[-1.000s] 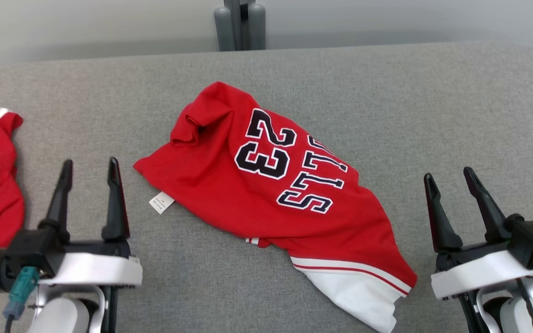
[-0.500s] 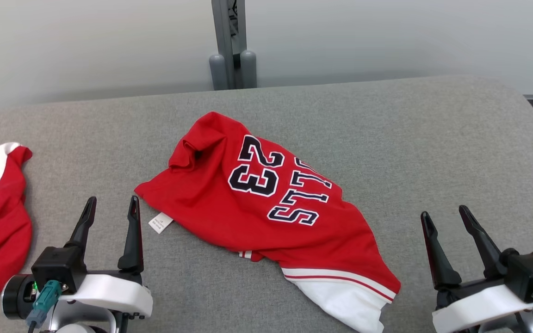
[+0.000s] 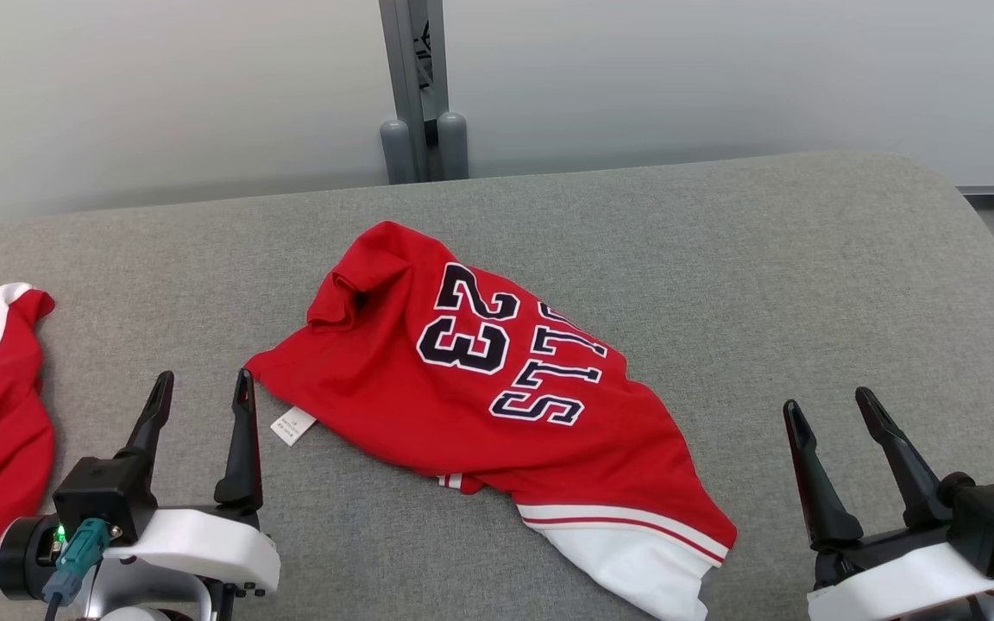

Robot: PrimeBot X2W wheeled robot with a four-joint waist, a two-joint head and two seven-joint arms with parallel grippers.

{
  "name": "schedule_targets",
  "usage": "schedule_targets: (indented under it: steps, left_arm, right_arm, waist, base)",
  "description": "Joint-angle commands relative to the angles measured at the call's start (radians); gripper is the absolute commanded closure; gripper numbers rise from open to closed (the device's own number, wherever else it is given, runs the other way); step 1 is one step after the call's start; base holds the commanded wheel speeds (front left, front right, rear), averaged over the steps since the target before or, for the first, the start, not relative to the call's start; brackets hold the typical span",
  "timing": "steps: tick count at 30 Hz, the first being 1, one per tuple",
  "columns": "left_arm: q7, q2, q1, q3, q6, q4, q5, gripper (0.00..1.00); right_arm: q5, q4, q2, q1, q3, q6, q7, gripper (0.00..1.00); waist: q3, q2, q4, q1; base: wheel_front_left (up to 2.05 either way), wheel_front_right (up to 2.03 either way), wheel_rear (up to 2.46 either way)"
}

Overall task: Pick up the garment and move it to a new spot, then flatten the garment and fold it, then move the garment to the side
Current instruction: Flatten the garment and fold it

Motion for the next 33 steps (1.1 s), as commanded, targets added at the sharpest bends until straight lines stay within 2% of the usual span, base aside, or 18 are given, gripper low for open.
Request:
schedule_targets:
  steps: [1,7,13,21,29,33]
  left_arm:
    - [0.0,0.003,0.004,0.003,0.007,-0.003,-0.004,0.0]
    - [0.01,0.006,-0.035,0.002,0.001,-0.006,-0.007,0.0]
    - [0.116,0.029,-0.146,-0.013,-0.059,0.062,-0.046,0.0]
    - [0.294,0.052,-0.331,-0.032,-0.186,0.367,-0.14,0.0]
    - [0.313,0.026,-0.486,-0.024,-0.277,0.655,-0.194,0.0]
    - [0.308,0.012,-0.533,-0.014,-0.293,0.758,-0.213,0.0]
  right_arm:
    - [0.006,-0.003,-0.005,0.011,0.001,0.0,0.002,0.0]
    - [0.012,-0.007,-0.005,-0.002,0.004,0.0,-0.004,0.0]
    - [0.014,-0.008,-0.005,-0.029,0.015,0.0,-0.01,0.0]
    - [0.018,0.009,-0.005,-0.074,0.048,0.0,-0.018,0.0]
    - [0.032,0.041,-0.005,-0.12,0.057,0.0,-0.044,0.0]
    - [0.043,0.052,-0.005,-0.137,0.066,0.0,-0.051,0.0]
  waist:
    - [0.002,0.0,-0.001,0.0]
    - [0.022,0.0,-0.003,0.0]
    - [0.064,0.0,-0.007,0.0]
    - [0.151,0.0,-0.056,0.0]
    - [0.233,0.0,-0.097,0.0]
    - [0.257,0.0,-0.107,0.0]
  base:
    - [0.0,0.0,0.0]
    - [0.0,0.0,0.0]
    - [0.0,0.0,0.0]
    - [0.0,0.0,0.0]
    - [0.0,0.0,0.0]
    - [0.0,0.0,0.0]
